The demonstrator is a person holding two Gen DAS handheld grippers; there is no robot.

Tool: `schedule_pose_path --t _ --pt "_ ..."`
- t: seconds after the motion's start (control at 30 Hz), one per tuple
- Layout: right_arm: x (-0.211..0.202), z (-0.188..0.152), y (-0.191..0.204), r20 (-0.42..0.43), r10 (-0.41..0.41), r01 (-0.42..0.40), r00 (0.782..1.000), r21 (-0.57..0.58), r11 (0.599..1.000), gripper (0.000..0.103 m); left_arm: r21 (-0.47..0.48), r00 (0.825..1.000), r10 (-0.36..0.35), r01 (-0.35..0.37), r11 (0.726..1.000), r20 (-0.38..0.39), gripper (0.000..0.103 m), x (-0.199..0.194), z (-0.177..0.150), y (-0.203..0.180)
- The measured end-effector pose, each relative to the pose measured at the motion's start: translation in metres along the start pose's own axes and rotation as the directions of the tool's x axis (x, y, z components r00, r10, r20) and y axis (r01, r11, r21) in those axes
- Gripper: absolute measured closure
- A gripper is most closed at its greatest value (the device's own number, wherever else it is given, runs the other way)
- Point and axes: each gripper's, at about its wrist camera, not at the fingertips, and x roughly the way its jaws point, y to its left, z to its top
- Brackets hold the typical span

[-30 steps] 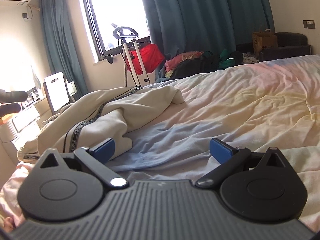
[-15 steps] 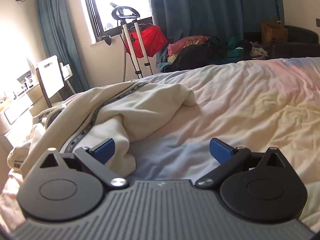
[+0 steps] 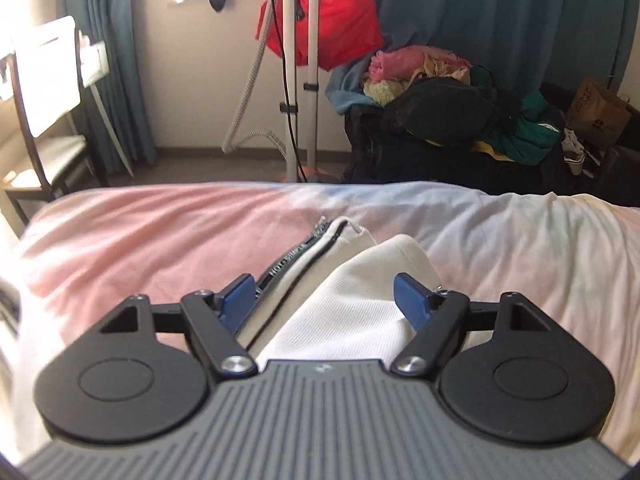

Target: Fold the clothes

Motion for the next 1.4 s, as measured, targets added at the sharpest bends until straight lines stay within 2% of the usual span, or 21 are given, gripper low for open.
schedule_pose_path --t 0.03,0.07,0.1,0.13,0.17,0.27,0.4,0.53,0.63,0.8,0.87,0.97,1.03,1.13,1.2,1.27,1.3,1.33,1.4 --pt "0.014 -0.003 0.005 -0.036 -0.049 0.048 0.998 -0.028 0.998 0.031 -0.004 1.000 -0.003 0.003 1.000 -0.007 0.002 0.003 -0.002 0.001" --pt "0.024 -0.005 0.005 -0.057 -0.070 0.068 0.996 -0.040 0.997 0.034 -0.009 1.000 -0.006 0.006 1.000 -0.013 0.002 0.007 -0.003 0.001" --pt "0.030 -0.008 0.002 -0.072 -0.076 0.074 0.994 -0.039 0.997 0.043 -0.014 1.000 -0.010 0.010 1.000 -0.020 0.002 0.010 -0.005 0.002" --pt "0.034 -0.011 -0.004 -0.082 -0.066 0.064 0.994 -0.023 0.998 0.055 -0.029 0.999 -0.034 0.033 0.999 -0.031 0.002 0.012 -0.007 0.003" --pt "0.035 -0.012 -0.012 -0.082 -0.036 0.037 0.996 0.005 0.999 0.072 -0.043 0.998 -0.056 0.054 0.998 -0.040 0.002 0.015 -0.008 0.004" --pt "0.012 -0.006 -0.026 -0.038 -0.012 0.013 0.999 0.007 1.000 0.095 -0.034 0.997 -0.060 0.058 0.998 -0.043 0.002 0.017 -0.011 0.005" --pt "-0.048 0.010 -0.067 0.088 -0.035 0.034 0.996 0.015 0.999 0.095 -0.026 0.998 -0.048 0.047 0.999 -0.038 0.003 0.013 -0.012 0.002" --pt "-0.120 0.009 -0.150 0.182 -0.061 0.033 0.981 0.156 0.987 0.095 0.002 0.999 -0.035 0.035 0.999 -0.020 0.004 0.001 -0.010 -0.004" --pt "-0.178 -0.022 -0.226 0.246 -0.075 0.001 0.966 0.286 0.958 0.095 0.019 0.996 -0.075 0.076 0.997 -0.040 0.004 -0.010 -0.011 -0.012" --pt "-0.234 -0.115 -0.321 0.198 -0.120 0.021 0.973 0.441 0.897 0.095 -0.012 0.987 -0.133 0.132 0.991 -0.089 0.004 -0.026 -0.016 -0.019" --pt "-0.242 -0.158 -0.350 0.164 -0.087 -0.014 0.983 0.534 0.846 0.095 -0.035 0.981 -0.155 0.152 0.988 -0.114 0.004 -0.032 -0.017 -0.021" --pt "-0.241 -0.235 -0.385 0.132 0.033 -0.115 0.991 0.682 0.722 0.095 -0.031 0.974 -0.172 0.170 0.985 -0.147 0.004 -0.042 -0.022 -0.028" --pt "-0.234 -0.279 -0.399 0.148 0.121 -0.191 0.982 0.758 0.624 0.092 0.015 0.977 -0.156 0.160 0.987 -0.147 0.004 -0.047 -0.025 -0.034" --pt "-0.222 -0.319 -0.411 0.196 0.210 -0.276 0.958 0.835 0.476 0.092 0.090 0.983 -0.122 0.135 0.987 -0.136 0.004 -0.053 -0.030 -0.042" --pt "-0.220 -0.323 -0.416 0.245 0.232 -0.324 0.941 0.848 0.419 0.081 0.098 0.982 -0.096 0.113 0.989 -0.161 0.004 -0.050 -0.032 -0.044" --pt "-0.221 -0.322 -0.419 0.272 0.225 -0.342 0.936 0.854 0.391 0.039 0.085 0.983 -0.079 0.094 0.992 -0.167 0.004 -0.048 -0.032 -0.040" --pt "-0.220 -0.323 -0.421 0.281 0.226 -0.349 0.933 0.859 0.375 0.033 0.077 0.983 -0.071 0.085 0.993 -0.170 0.004 -0.046 -0.032 -0.038" --pt "-0.215 -0.325 -0.422 0.286 0.239 -0.358 0.928 0.864 0.355 0.032 0.053 0.982 -0.068 0.078 0.996 -0.175 0.004 -0.044 -0.032 -0.035" --pt "-0.204 -0.333 -0.425 0.264 0.251 -0.339 0.931 0.879 0.336 0.033 0.005 0.980 -0.063 0.065 0.998 -0.186 0.004 -0.040 -0.031 -0.028"
